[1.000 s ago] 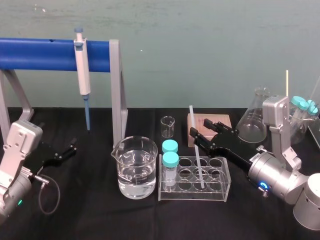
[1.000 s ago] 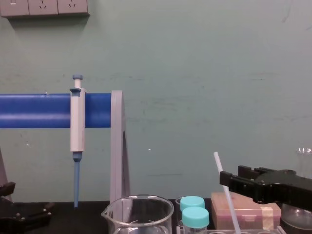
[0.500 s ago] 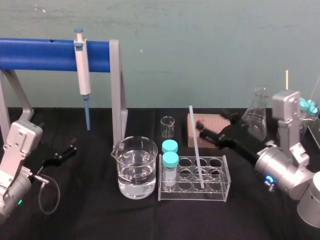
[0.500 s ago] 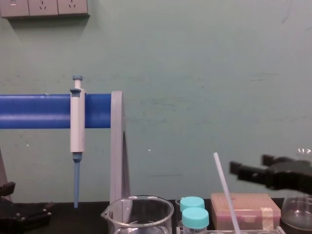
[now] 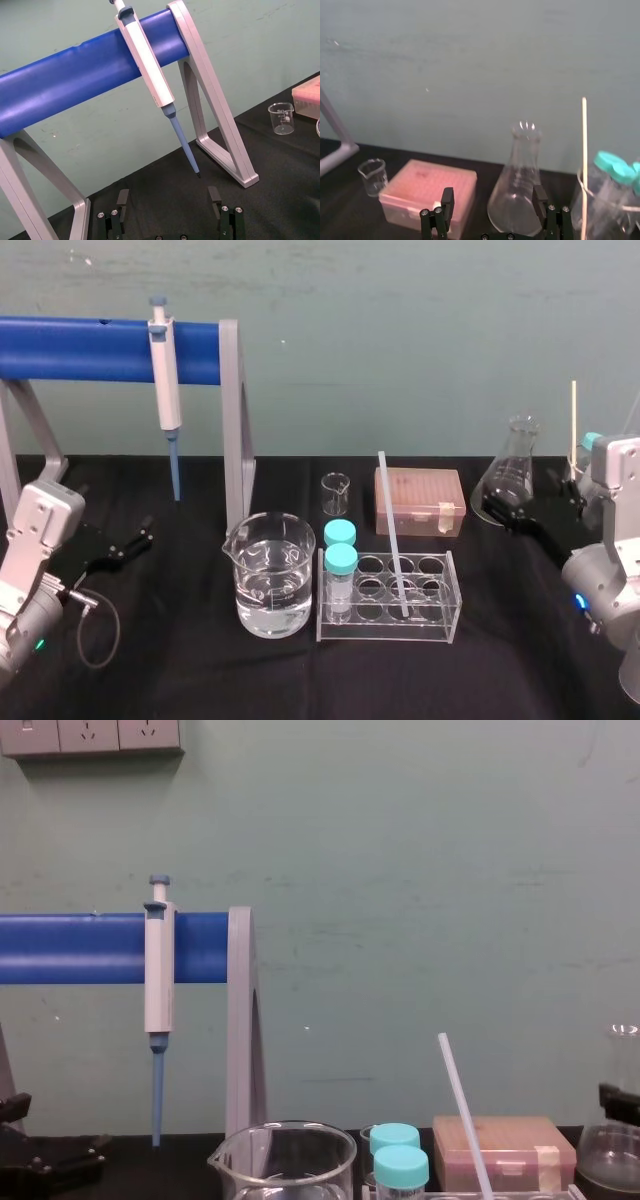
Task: Pick up the stirring rod with one hand, then place it down.
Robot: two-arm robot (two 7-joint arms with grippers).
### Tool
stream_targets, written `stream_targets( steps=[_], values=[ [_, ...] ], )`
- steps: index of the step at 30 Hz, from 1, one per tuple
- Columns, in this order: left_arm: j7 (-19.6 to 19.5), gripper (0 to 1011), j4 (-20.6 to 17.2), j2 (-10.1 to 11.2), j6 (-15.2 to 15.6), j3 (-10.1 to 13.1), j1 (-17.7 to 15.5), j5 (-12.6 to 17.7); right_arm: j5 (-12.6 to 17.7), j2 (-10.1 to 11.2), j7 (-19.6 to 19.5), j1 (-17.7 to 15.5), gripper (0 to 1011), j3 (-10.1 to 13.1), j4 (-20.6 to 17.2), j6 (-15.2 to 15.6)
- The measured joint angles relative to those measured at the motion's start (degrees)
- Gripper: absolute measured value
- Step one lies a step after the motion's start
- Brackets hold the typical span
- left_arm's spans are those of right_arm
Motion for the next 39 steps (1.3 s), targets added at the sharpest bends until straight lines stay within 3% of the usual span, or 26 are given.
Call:
stream_targets(
  steps=[39],
  values=[
    [0.0, 1000, 0.0, 0.0, 0.0, 0.0, 0.0, 0.0, -0.4, -0.2, -0.5, -0.1, 1003, 0.2, 0.3, 0.5]
  ],
)
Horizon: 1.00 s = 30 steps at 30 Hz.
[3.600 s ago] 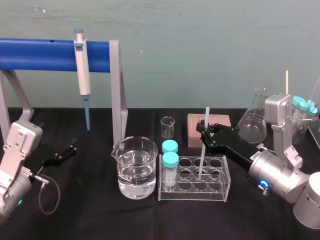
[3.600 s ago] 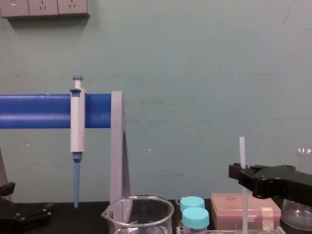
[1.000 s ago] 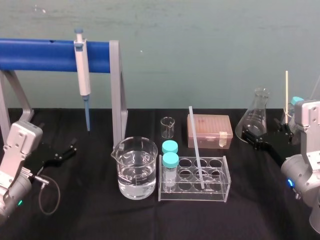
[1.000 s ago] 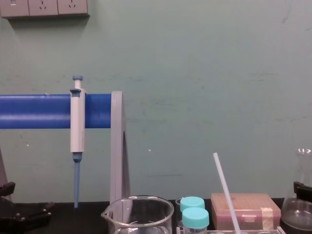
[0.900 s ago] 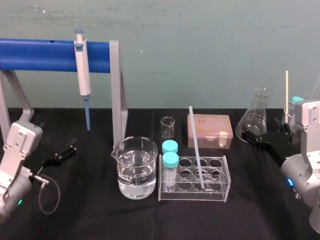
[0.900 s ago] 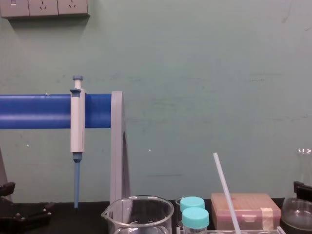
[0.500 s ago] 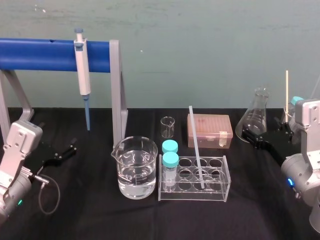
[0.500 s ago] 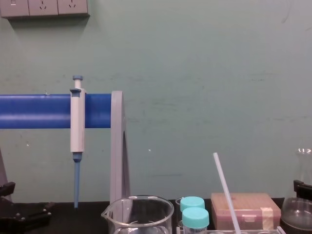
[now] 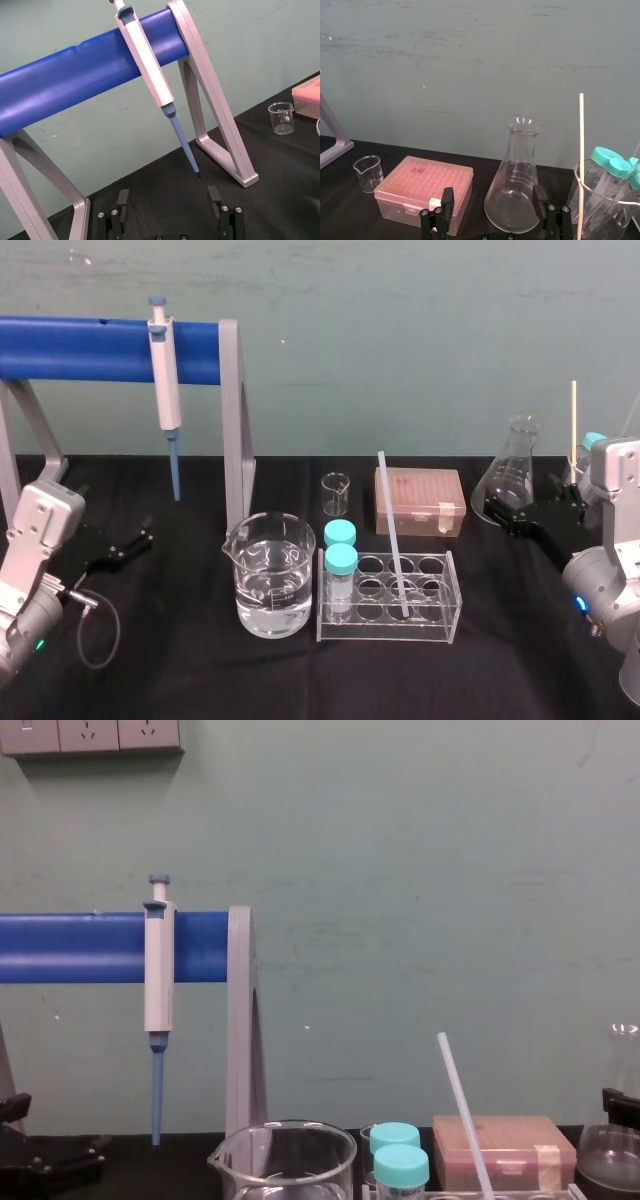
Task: Pick up the stirring rod with one hand, then place it down.
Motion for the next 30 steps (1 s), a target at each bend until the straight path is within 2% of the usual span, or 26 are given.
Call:
stream_targets(
  steps=[30],
  values=[
    [0.0, 1000, 0.0, 0.0, 0.0, 0.0, 0.0, 0.0, 0.0, 0.0, 0.0, 0.0, 1003, 0.0, 0.0, 0.0]
  ],
)
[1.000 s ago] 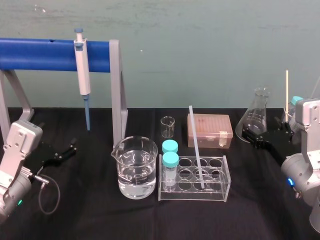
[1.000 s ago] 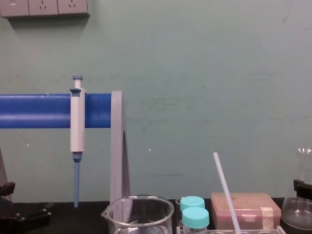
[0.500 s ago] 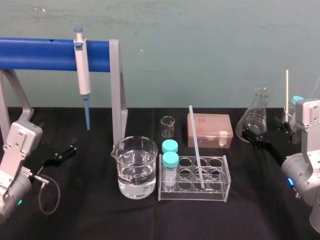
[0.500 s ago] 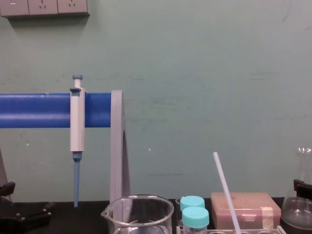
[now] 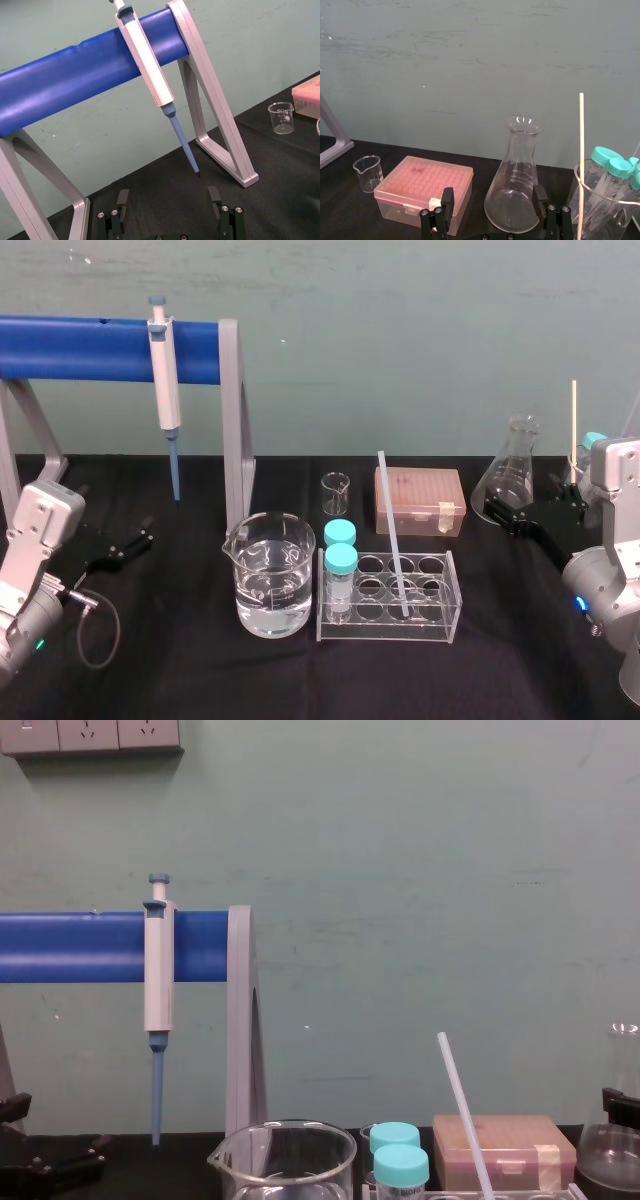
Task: Pick up the stirring rod with one hand, then place it down.
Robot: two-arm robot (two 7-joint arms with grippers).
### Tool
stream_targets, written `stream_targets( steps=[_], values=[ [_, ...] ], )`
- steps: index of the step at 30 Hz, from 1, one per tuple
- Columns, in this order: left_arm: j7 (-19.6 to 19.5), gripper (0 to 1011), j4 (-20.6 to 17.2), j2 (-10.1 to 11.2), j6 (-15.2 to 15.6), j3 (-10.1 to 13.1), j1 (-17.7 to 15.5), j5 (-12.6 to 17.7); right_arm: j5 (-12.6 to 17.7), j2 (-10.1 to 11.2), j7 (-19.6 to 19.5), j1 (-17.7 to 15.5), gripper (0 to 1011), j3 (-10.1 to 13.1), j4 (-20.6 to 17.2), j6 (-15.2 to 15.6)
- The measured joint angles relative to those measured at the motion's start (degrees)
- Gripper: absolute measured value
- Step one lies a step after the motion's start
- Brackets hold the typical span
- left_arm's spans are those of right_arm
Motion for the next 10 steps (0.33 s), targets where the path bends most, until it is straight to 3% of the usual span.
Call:
stream_targets(
  steps=[10],
  values=[
    [0.0, 1000, 0.0, 0.0, 0.0, 0.0, 0.0, 0.0, 0.0, 0.0, 0.0, 0.0, 1003, 0.0, 0.0, 0.0]
  ],
)
